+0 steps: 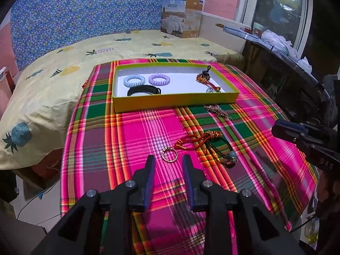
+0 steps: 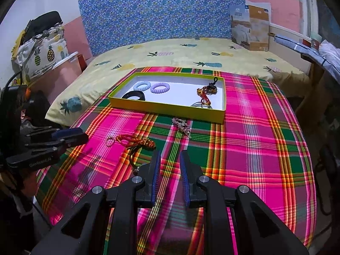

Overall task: Organize jewelry
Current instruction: 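Move both open tools back over the remaining jewelry on the cloth, then grasp the gold ring with the left tool while the right tool grasps the rhinestone hair clip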

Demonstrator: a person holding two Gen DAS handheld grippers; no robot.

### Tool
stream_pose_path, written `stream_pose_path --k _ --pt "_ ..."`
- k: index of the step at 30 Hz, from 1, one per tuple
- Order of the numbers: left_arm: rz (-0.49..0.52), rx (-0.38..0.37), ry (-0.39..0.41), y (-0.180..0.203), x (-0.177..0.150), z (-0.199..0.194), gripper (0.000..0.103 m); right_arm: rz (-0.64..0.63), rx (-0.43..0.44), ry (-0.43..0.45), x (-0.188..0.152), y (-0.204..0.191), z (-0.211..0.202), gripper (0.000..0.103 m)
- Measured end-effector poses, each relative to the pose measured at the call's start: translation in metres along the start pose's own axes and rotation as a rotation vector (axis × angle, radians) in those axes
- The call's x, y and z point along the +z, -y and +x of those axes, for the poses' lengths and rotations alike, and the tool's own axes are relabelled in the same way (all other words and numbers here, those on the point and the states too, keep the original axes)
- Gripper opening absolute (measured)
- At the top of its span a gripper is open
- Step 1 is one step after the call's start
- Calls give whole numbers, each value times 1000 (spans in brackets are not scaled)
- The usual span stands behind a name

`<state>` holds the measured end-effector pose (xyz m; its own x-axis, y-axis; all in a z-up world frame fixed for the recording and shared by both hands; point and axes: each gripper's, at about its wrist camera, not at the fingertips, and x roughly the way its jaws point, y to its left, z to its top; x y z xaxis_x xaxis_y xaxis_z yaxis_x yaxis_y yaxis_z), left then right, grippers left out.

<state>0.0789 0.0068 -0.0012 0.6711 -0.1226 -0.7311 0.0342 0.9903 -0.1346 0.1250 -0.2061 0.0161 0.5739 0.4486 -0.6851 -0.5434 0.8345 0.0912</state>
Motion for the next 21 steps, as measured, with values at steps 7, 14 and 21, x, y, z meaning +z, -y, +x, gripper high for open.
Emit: stream_pose_path --k 7,14,21 --pt "-6 -2 -37 -1 -3 18 27 -17 26 -20 -1 -4 14 19" --pt "-2 -10 -67 0 -2 32 32 -46 29 -40 6 -1 34 48" --pt "25 12 -71 4 0 42 33 -69 14 -50 17 10 57 50"
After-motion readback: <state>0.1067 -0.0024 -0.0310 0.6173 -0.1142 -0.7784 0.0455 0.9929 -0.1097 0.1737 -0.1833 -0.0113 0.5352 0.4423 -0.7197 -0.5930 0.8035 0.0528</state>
